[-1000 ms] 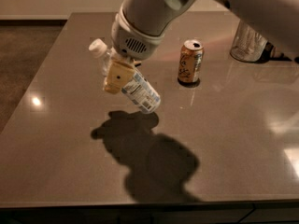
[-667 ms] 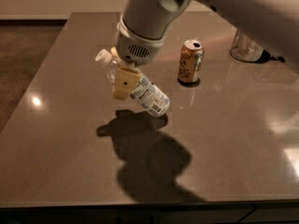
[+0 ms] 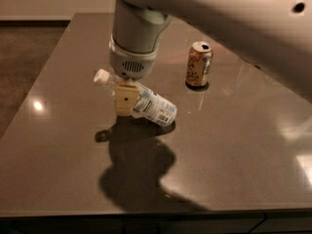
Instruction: Pick blue plastic bottle
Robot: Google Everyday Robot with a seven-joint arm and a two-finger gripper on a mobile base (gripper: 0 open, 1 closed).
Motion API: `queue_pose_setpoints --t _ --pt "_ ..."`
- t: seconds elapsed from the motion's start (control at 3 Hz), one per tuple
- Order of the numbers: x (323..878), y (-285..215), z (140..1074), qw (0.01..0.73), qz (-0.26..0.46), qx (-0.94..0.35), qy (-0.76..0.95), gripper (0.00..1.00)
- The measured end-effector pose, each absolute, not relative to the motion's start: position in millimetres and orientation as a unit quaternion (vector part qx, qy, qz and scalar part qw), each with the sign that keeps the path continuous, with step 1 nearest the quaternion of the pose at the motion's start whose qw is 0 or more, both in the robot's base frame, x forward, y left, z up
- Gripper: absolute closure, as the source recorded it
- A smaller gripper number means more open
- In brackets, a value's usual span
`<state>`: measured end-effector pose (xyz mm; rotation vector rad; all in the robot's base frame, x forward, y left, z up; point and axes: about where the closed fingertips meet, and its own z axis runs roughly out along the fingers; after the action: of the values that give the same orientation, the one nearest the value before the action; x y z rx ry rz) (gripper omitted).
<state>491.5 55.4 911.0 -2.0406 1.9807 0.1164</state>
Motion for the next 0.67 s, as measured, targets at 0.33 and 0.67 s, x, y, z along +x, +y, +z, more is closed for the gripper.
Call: queue_pose_setpoints --t 0.33,0.67 --pt "488.4 69.7 898.7 0.138 0.044 -0.720 0.679 0.13" --pt "486.0 80.7 884.9 0.131 0.052 -0.723 0.676 0.00"
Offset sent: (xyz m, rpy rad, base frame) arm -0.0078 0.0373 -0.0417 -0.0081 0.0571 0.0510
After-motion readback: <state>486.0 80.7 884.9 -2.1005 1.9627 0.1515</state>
